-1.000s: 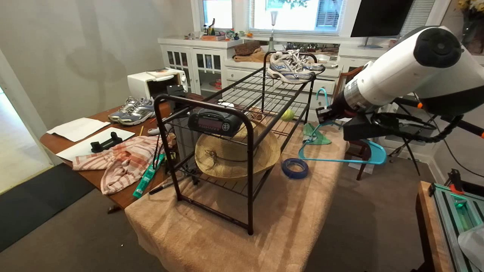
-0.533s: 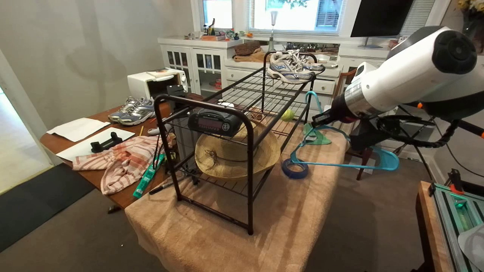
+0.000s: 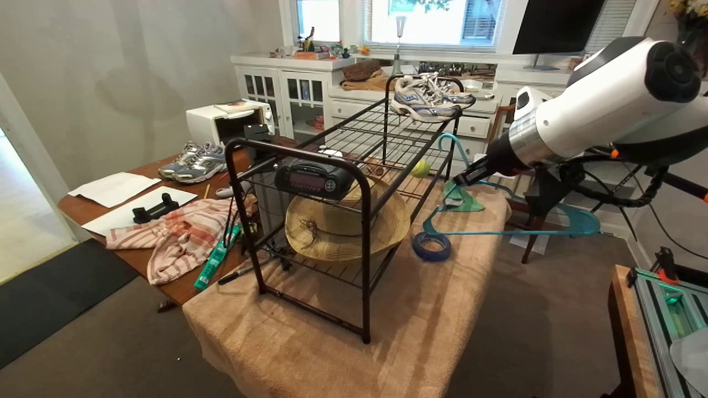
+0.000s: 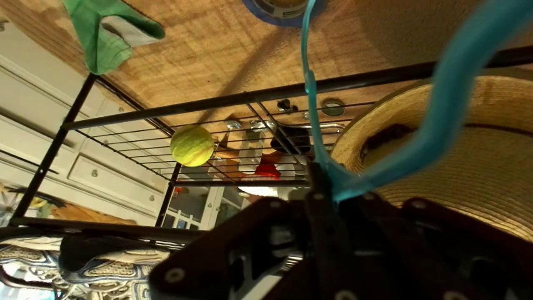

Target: Move the blue hanger to the left side of the shoe rack.

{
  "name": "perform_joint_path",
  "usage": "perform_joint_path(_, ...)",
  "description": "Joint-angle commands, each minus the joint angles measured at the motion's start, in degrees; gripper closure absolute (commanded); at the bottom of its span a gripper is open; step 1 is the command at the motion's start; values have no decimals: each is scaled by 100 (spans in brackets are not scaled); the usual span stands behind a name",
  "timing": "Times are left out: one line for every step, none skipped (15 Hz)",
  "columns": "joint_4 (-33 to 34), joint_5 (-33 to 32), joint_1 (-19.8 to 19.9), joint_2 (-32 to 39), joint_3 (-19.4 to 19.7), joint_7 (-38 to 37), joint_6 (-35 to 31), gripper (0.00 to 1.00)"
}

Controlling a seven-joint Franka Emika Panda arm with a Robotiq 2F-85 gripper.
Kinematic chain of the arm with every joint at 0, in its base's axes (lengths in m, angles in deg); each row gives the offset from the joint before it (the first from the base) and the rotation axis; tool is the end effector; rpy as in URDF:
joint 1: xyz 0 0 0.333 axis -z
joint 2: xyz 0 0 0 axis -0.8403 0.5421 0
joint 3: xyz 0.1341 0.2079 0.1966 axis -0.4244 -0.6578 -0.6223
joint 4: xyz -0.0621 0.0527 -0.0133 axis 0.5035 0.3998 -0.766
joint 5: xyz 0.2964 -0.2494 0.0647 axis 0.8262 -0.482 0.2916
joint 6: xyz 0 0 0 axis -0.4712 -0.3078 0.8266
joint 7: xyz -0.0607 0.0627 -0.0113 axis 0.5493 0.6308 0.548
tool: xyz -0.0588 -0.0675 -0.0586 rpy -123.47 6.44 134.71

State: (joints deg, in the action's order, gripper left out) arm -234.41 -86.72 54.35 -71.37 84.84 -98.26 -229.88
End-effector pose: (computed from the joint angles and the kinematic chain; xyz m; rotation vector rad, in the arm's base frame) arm 0.3830 0.0177 0.3364 2.5903 -0.3884 1.0527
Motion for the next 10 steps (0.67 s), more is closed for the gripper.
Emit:
perform_joint_path(167, -333, 99, 94, 174, 353, -254, 98)
perform_joint_path(235, -352, 106, 135, 200, 421, -221, 98)
perform_joint_path(308, -312, 111, 201, 233, 531, -201, 98)
perform_joint_path(389, -299, 119, 276, 261, 605, -205, 98)
perform_joint_path(480, -240, 122, 377, 293, 717, -218, 98)
perform_joint_path(553, -221, 123, 459, 324, 809, -241, 98)
perform_joint_path(626, -149, 119, 569, 351, 958, -214, 98)
perform_joint_path(694, -150, 115, 662, 362, 1024, -162, 98)
perform_joint_path(757, -96, 114, 770, 380, 1152, -142, 98)
perform_joint_path(824, -73, 116, 875, 394, 1236, -136, 98)
